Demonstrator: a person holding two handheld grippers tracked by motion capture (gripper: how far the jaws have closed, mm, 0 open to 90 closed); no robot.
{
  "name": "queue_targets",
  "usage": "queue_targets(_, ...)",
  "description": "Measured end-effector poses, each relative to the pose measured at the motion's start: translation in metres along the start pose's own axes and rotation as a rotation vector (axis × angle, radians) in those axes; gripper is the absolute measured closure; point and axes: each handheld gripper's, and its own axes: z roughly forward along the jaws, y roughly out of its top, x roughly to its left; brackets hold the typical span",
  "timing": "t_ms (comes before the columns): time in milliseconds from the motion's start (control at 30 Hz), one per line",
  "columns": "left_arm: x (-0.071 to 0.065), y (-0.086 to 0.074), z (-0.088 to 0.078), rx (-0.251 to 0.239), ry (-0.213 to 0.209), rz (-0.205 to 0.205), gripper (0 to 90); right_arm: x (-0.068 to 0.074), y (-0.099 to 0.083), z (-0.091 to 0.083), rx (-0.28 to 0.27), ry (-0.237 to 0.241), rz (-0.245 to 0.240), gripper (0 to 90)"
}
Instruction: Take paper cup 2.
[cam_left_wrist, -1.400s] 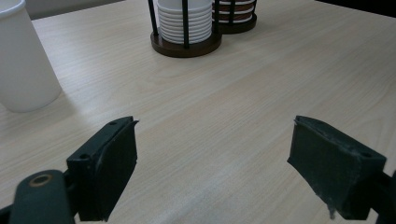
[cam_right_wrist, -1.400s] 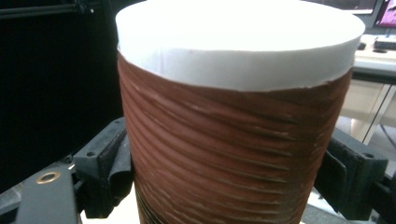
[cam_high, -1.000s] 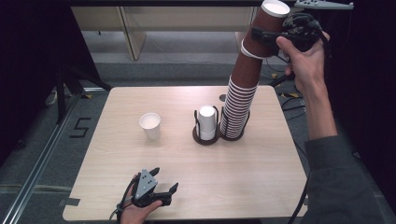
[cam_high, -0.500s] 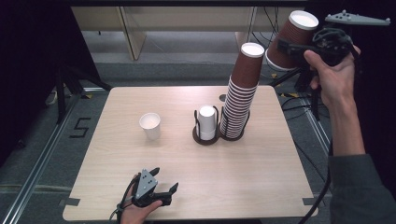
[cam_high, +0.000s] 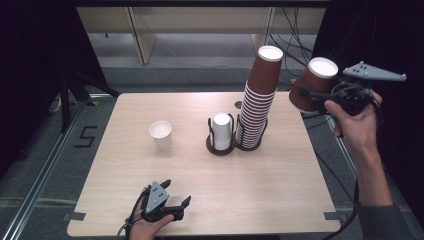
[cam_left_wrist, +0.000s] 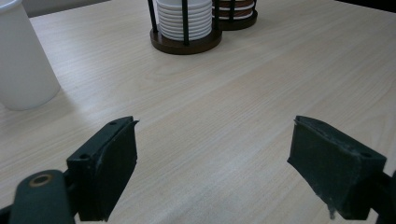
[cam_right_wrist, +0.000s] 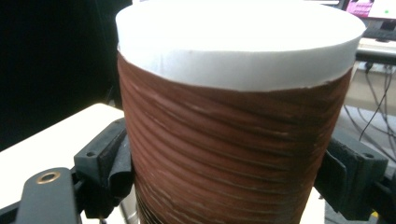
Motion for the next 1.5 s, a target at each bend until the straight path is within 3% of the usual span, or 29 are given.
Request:
queue_targets(333, 0.000, 0.000, 0.000, 0.001, 0.002, 0.002, 14.7, 0.029, -0.052, 0.005, 0.025, 0.052, 0.004, 16.9)
queue_targets(367, 0.000, 0.000, 0.000, 0.001, 0.002, 0.002, 14.7, 0.032, -0.057, 0.005, 0.024, 0.057, -0.016, 16.9)
queue_targets(400, 0.000, 0.000, 0.000, 0.001, 0.002, 0.002, 14.7, 0.036, -0.060, 0.005, 0.029, 0.065, 0.006, 16.9)
queue_targets(533, 0.001, 0.000, 0.000, 0.007, 0.008, 0.003, 14.7, 0.045, -0.075, 0.009, 0.025, 0.111, -0.024, 16.9)
queue_targets(567, 0.001, 0.000, 0.000, 0.009, 0.010, 0.002, 14.7, 0.049, -0.078, 0.010, 0.049, 0.136, 0.006, 16.9)
queue_targets(600, 0.001, -0.001, 0.001, 0.003, 0.007, -0.003, 14.7, 0.050, -0.082, 0.013, 0.036, 0.141, -0.014, 16.9)
queue_targets(667, 0.001, -0.001, 0.001, -0.001, 0.006, -0.004, 14.7, 0.057, -0.090, 0.015, 0.062, 0.154, 0.010, 16.9)
queue_targets(767, 0.001, -0.001, 0.001, 0.008, 0.009, -0.003, 14.7, 0.064, -0.101, 0.022, 0.056, 0.185, 0.010, 16.9)
queue_targets(800, 0.002, -0.001, 0.002, 0.003, 0.006, -0.004, 14.7, 0.067, -0.103, 0.024, 0.063, 0.196, 0.024, 16.9)
queue_targets(867, 0.002, -0.001, 0.002, 0.005, 0.006, -0.006, 14.7, 0.073, -0.109, 0.030, 0.072, 0.199, -0.007, 16.9)
queue_targets(967, 0.003, -0.001, 0.001, 0.005, 0.009, -0.006, 14.7, 0.083, -0.118, 0.037, 0.092, 0.248, 0.014, 16.9)
queue_targets(1000, 0.003, -0.001, 0.001, -0.002, 0.006, -0.010, 14.7, 0.085, -0.121, 0.040, 0.098, 0.248, 0.001, 16.9)
queue_targets(1067, 0.003, -0.001, 0.001, 0.002, 0.008, -0.009, 14.7, 0.092, -0.126, 0.043, 0.116, 0.262, 0.021, 16.9)
queue_targets(1100, 0.004, -0.001, 0.001, 0.006, 0.007, -0.007, 14.8, 0.093, -0.128, 0.046, 0.105, 0.260, 0.001, 16.8)
queue_targets(1167, 0.004, -0.001, 0.001, 0.006, 0.010, -0.010, 14.7, 0.097, -0.133, 0.049, 0.110, 0.276, 0.013, 16.9)
queue_targets(1300, 0.005, -0.002, 0.003, -0.008, 0.000, -0.013, 14.7, 0.105, -0.142, 0.054, 0.095, 0.311, -0.009, 16.8)
queue_targets(1333, 0.005, -0.002, 0.003, -0.006, 0.004, -0.013, 14.7, 0.108, -0.144, 0.054, 0.117, 0.317, 0.007, 16.9)
queue_targets(1400, 0.005, -0.002, 0.003, -0.011, 0.001, -0.013, 14.7, 0.111, -0.149, 0.057, 0.124, 0.334, -0.012, 16.9)
queue_targets(1433, 0.005, -0.002, 0.003, -0.013, 0.001, -0.013, 14.8, 0.115, -0.151, 0.058, 0.129, 0.345, 0.010, 16.8)
queue_targets(1500, 0.005, -0.002, 0.003, -0.011, 0.001, -0.015, 14.7, 0.119, -0.156, 0.061, 0.145, 0.359, -0.004, 16.8)
